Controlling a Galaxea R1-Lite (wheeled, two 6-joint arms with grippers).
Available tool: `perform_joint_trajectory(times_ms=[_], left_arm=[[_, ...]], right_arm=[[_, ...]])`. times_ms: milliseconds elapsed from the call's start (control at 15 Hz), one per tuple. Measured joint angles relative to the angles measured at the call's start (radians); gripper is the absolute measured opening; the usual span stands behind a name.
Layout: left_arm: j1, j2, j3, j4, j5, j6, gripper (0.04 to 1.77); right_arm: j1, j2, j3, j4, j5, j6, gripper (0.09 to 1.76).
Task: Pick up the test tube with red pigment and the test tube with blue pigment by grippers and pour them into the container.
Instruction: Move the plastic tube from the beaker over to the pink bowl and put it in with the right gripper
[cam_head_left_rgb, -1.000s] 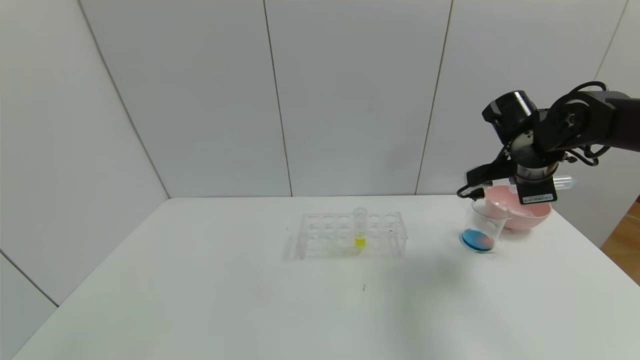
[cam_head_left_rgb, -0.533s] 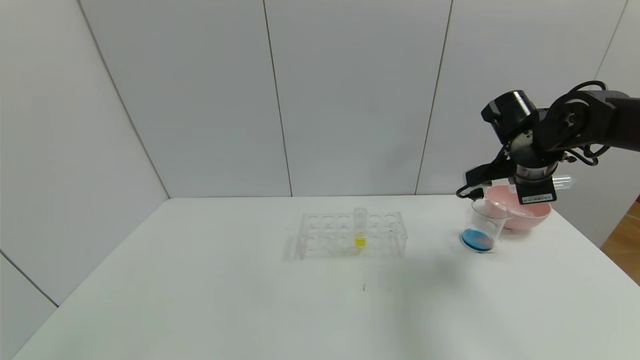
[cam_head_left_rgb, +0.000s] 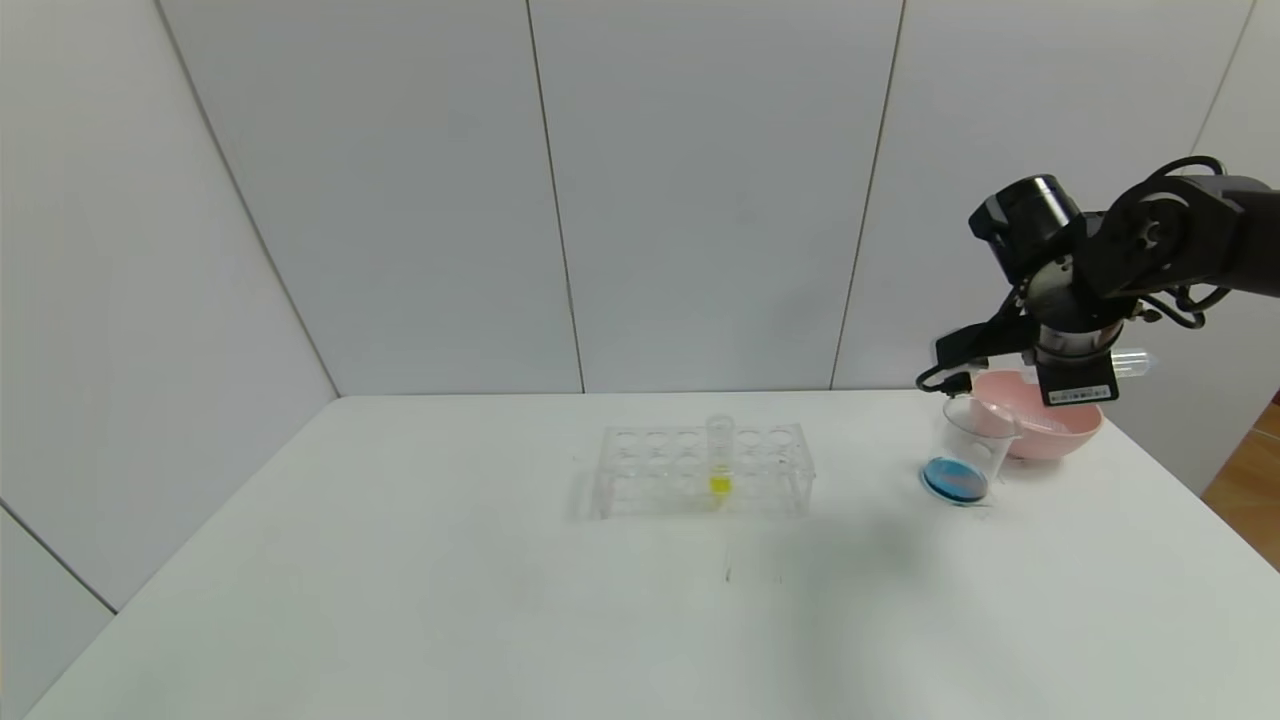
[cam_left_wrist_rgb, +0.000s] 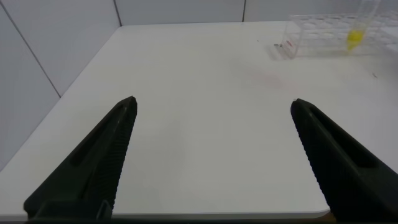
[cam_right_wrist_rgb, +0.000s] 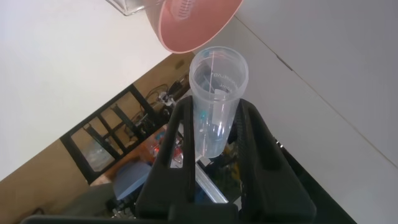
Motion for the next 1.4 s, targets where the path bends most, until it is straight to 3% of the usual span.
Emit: perform_joint_trajectory(times_ms=[200, 333, 533, 667, 1000, 1200, 1400], left_arm=[[0.0, 0.0, 0.0, 0.0, 0.0, 0.0, 1.76], [0.0, 0.0, 0.0, 0.0, 0.0, 0.0, 1.76], [0.0, 0.0, 0.0, 0.0, 0.0, 0.0, 1.76], [0.0, 0.0, 0.0, 0.0, 0.0, 0.0, 1.76], [0.0, 0.0, 0.0, 0.0, 0.0, 0.0, 1.76], [0.0, 0.0, 0.0, 0.0, 0.0, 0.0, 1.76], [0.0, 0.0, 0.0, 0.0, 0.0, 0.0, 1.76]], right_arm=[[-0.011, -0.003, 0.0, -0.007, 0.038, 0.056, 0.47], [-0.028, -0.005, 0.0, -0.014, 0.149, 0.139, 0.47], [-0.048, -0.006, 0.0, -0.052, 0.335, 0.357, 0.47], [-0.054, -0.011, 0.0, -0.088, 0.406, 0.523, 0.47], [-0.061, -0.014, 0.015, -0.312, 0.567, 0.972, 0.47], [-0.058, -0.039, 0.059, -0.456, 0.602, 1.237, 0.47], [-0.061, -0.108, 0.196, -0.608, 0.619, 1.325, 0.47]])
